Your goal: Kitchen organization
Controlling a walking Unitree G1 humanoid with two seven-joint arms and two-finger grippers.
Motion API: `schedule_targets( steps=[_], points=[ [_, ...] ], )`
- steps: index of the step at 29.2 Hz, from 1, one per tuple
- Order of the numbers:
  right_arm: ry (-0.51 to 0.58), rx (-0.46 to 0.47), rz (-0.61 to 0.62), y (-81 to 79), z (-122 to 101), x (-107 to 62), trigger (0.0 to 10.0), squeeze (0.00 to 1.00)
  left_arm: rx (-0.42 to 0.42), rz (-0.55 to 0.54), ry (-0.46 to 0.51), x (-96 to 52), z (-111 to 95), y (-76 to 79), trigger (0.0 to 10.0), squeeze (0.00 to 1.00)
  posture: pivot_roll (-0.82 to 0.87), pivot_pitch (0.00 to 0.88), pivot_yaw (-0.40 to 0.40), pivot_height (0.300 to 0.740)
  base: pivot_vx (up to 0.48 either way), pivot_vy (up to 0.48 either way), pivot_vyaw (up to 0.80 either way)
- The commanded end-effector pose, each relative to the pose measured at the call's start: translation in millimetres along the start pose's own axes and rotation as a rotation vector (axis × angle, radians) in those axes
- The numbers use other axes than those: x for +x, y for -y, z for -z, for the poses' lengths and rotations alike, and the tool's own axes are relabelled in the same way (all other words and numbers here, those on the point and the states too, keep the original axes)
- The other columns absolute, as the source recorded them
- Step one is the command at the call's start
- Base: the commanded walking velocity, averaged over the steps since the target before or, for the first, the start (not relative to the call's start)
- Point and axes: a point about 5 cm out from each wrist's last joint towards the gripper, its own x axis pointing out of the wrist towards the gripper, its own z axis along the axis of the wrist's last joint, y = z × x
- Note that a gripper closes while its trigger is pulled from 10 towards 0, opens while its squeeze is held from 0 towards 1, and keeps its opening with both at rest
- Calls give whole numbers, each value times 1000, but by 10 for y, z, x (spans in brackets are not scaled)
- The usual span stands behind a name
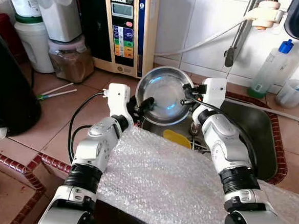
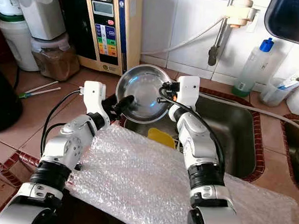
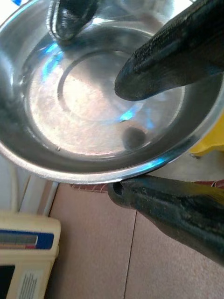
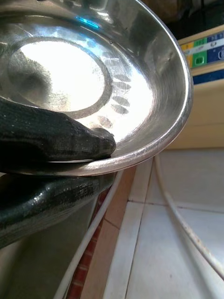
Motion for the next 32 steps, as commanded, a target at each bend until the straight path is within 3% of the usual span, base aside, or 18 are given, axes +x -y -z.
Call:
schedule_targets(
  steps=[1,8,10,16,21,24,28,32],
  points=[
    [-40,-23,128,213,73,-55,0,0,51,96,19,44,-86,159,10000,1000,43,0,22,740,0,0,0],
    [-50,-61,154,335,85,-91,0,0,102,92,-5,10,-64,122,10000,1000,45,0,20,740,0,0,0],
    [-61,-121,182,421,105,-135,0,0,112,85,-16,-10,-52,88,10000,1000,46,0,20,740,0,0,0],
    [-92,-186,214,524,168,-205,0,0,133,84,-36,-20,-22,70,10000,1000,44,0,23,740,0,0,0],
    [-154,-352,309,726,261,-309,0,0,185,111,-72,-20,31,102,10000,1000,41,0,24,740,0,0,0],
    [-170,-355,334,767,282,-328,0,0,182,112,-72,-21,34,107,10000,1000,41,0,24,740,0,0,0],
    [-298,-393,417,931,463,-445,0,0,201,132,-104,-34,146,175,10000,1000,44,0,26,740,0,0,0],
    [-335,-408,426,950,534,-484,0,0,210,163,-131,-47,246,256,10000,1000,40,0,29,740,0,0,0]
  ],
)
